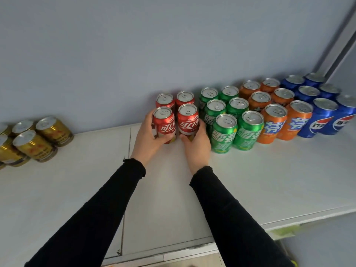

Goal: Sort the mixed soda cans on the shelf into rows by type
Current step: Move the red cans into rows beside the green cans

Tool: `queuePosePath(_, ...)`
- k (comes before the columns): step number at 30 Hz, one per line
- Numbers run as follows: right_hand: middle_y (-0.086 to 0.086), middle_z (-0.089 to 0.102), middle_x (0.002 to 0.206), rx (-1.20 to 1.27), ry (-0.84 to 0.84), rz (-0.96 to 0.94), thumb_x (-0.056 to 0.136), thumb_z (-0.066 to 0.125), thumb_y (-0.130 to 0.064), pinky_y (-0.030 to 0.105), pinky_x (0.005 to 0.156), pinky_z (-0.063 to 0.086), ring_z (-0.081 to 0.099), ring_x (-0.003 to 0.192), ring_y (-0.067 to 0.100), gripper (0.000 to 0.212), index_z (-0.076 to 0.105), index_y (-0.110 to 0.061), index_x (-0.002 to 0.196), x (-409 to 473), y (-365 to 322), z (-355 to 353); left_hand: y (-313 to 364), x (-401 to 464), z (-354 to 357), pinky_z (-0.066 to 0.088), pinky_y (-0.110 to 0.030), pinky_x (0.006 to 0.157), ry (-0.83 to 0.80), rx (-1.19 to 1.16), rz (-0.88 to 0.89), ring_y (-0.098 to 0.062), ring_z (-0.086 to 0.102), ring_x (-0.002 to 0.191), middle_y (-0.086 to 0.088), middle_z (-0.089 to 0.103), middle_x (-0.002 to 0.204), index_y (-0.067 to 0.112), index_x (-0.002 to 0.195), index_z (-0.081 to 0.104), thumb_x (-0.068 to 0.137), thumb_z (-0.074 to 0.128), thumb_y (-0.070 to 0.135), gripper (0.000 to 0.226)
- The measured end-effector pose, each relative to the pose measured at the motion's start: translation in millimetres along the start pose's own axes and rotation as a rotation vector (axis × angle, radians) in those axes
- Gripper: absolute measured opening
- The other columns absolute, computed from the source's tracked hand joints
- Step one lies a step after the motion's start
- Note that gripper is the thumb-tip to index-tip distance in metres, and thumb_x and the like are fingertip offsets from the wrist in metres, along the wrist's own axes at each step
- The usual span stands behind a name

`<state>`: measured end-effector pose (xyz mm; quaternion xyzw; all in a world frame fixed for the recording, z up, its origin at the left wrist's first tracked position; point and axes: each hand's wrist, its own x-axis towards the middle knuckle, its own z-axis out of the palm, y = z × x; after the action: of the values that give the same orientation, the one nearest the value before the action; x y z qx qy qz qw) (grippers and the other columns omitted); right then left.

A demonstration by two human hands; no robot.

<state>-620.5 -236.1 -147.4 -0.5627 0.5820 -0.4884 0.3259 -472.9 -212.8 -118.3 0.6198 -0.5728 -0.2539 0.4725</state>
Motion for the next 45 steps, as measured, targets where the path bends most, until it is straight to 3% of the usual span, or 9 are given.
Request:
queuePosePath(10,0.008,0.05,0.148,0.018,0.008,-0.01,0.08,0.075,-0.012,0.048,0.112,0.042,0.048,0.136,0.025,0.085,0.031,-0.015,0.153,-8.3,-3.9,-1.6,3.8,-3.1,6.8,0.052,-0.033,0.1,-0.015,-0.001,-0.017,-0.008,0.051,0.128,0.012,0.049,0.144,0.035,0.153,0.029,0.084,0.082,0.029,0.087)
queuePosePath(14,0.011,0.04,0.15,-0.048,0.002,-0.093,0.084,0.074,-0.011,0.036,0.119,0.028,0.034,0.141,0.024,0.085,0.027,-0.009,0.155,-41.9,-10.7,-13.0,-6.9,-28.1,-17.3,0.046,-0.03,0.098,0.014,0.036,-0.1,-0.009,0.05,0.124,0.005,0.047,0.143,0.038,0.155,0.022,0.082,0.083,0.031,0.095)
queuePosePath(17,0.01,0.045,0.142,-0.074,0.007,-0.245,0.086,0.071,-0.01,0.023,0.112,0.027,0.038,0.134,0.025,0.068,0.039,-0.008,0.146,-70.6,-22.0,-13.5,-18.3,-62.0,-49.0,0.044,-0.028,0.104,0.054,0.095,-0.104,-0.006,0.049,0.126,0.008,0.049,0.141,0.035,0.15,0.036,0.087,0.078,0.03,0.076)
queuePosePath(20,0.006,0.05,0.137,-0.168,-0.126,-0.362,0.09,0.067,-0.017,0.03,0.108,0.039,0.043,0.128,0.022,0.049,0.049,-0.012,0.136,-92.2,-41.2,7.8,-30.5,-96.6,-92.1,0.044,-0.032,0.108,0.091,0.28,-0.052,-0.005,0.049,0.125,0.012,0.052,0.133,0.031,0.137,0.053,0.093,0.069,0.035,0.047)
queuePosePath(25,0.005,0.048,0.145,-0.339,-0.449,-0.513,0.093,0.065,-0.026,0.038,0.11,0.04,0.04,0.134,0.025,0.044,0.055,-0.016,0.135,-136.7,-71.1,79.1,-57.0,-148.3,-180.7,0.034,-0.022,0.102,0.166,0.592,-0.052,-0.012,0.046,0.127,0.009,0.054,0.134,0.028,0.127,0.062,0.096,0.065,0.035,0.032)
queuePosePath(32,0.003,0.049,0.146,-0.397,-0.666,-0.684,0.095,0.063,-0.03,0.04,0.109,0.042,0.043,0.133,0.025,0.043,0.056,-0.02,0.136,-233.2,-134.6,214.0,-106.6,-230.7,-342.3,0.031,-0.017,0.099,0.318,0.683,-0.143,-0.009,0.046,0.124,0.01,0.056,0.13,0.025,0.121,0.065,0.095,0.065,0.031,0.027)
queuePosePath(36,0.001,0.052,0.139,-0.237,-0.762,-0.634,0.094,0.065,-0.028,0.034,0.102,0.044,0.047,0.126,0.022,0.043,0.055,-0.019,0.135,-301.2,-181.8,303.0,-145.7,-275.4,-442.9,0.032,-0.015,0.096,0.382,0.669,-0.188,-0.009,0.049,0.118,0.012,0.058,0.123,0.025,0.119,0.066,0.095,0.066,0.028,0.024)
queuePosePath(39,0.001,0.053,0.138,-0.141,-0.826,-0.571,0.094,0.067,-0.028,0.031,0.102,0.044,0.048,0.125,0.019,0.049,0.05,-0.018,0.139,-344.5,-214.6,366.7,-171.3,-298.4,-507.9,0.038,-0.025,0.099,0.424,0.643,-0.207,-0.012,0.051,0.117,0.011,0.06,0.122,0.024,0.119,0.066,0.094,0.067,0.026,0.025)
queuePosePath(45,0.006,0.041,0.154,-0.031,-0.943,-0.376,0.086,0.078,-0.031,0.042,0.113,0.041,0.043,0.139,0.023,0.084,0.029,-0.018,0.153,-382.7,-266.3,472.9,-210.5,-302.5,-591.2,0.047,-0.039,0.101,0.481,0.526,-0.221,-0.012,0.053,0.115,0.011,0.059,0.119,0.024,0.121,0.061,0.097,0.062,0.024,0.023)
